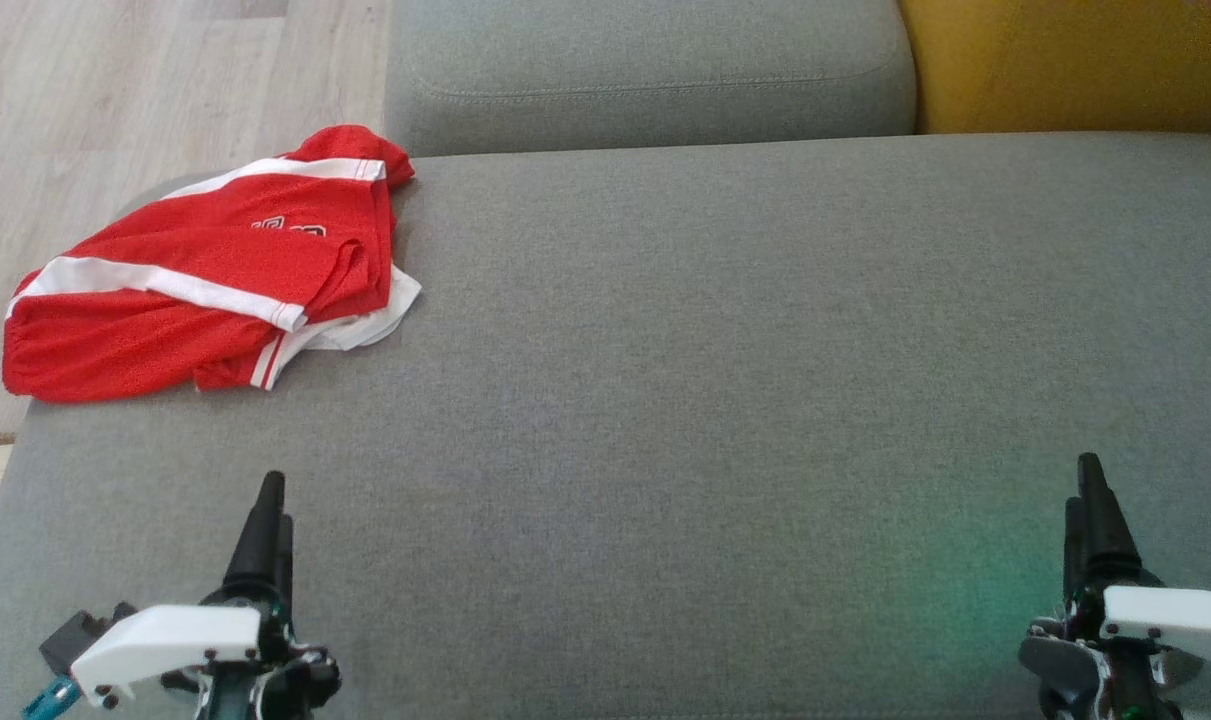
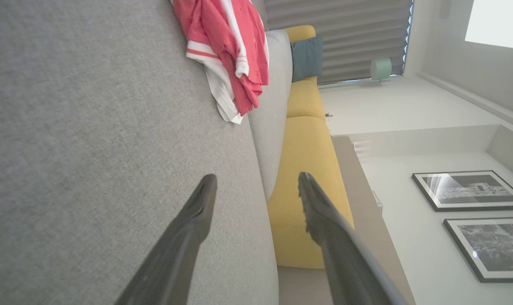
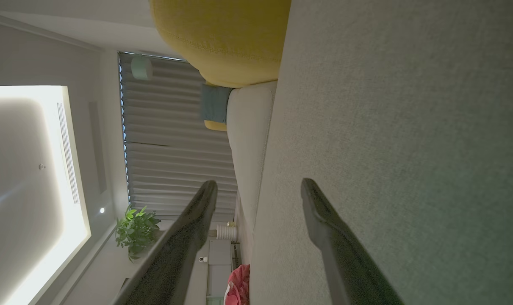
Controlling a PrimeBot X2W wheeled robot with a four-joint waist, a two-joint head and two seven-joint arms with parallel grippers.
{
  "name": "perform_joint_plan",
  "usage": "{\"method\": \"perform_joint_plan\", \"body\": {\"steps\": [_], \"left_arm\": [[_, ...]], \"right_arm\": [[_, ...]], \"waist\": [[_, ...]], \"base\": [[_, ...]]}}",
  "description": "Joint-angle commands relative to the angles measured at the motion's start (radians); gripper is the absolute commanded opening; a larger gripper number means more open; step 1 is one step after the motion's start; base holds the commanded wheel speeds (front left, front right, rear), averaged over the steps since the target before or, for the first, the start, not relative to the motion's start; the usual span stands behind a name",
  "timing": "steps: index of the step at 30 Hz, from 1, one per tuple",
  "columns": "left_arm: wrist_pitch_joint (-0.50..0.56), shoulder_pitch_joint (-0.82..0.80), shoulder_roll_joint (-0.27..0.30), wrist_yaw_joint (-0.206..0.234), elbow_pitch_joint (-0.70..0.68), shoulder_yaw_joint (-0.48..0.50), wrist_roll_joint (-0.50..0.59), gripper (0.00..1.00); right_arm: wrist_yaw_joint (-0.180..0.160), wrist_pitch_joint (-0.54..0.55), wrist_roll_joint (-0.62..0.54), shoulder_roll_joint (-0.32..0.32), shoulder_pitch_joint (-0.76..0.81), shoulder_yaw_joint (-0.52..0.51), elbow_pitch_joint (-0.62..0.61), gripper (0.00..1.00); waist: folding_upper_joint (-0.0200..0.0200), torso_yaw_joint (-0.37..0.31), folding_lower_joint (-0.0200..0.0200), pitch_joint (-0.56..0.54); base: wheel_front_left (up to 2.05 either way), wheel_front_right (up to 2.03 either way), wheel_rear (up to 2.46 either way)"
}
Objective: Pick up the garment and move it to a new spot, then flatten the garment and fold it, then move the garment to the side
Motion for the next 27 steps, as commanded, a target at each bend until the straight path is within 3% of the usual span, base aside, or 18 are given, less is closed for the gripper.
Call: {"method": "perform_joint_plan", "body": {"steps": [1, 27], "left_arm": [[-0.009, -0.035, 0.010, 0.005, -0.046, -0.006, 0.025, 1.00], [-0.085, -0.028, 0.014, 0.068, -0.128, -0.103, 0.453, 1.00]], "right_arm": [[0.000, -0.010, -0.026, -0.003, -0.028, 0.008, -0.044, 1.00], [0.000, -0.087, -0.450, -0.005, -0.012, 0.094, -0.146, 1.00]], "waist": [[-0.0001, 0.000, 0.0000, -0.001], [-0.0001, 0.007, 0.0000, -0.011]], "base": [[0.00, 0.00, 0.00], [0.00, 0.00, 0.00]]}}
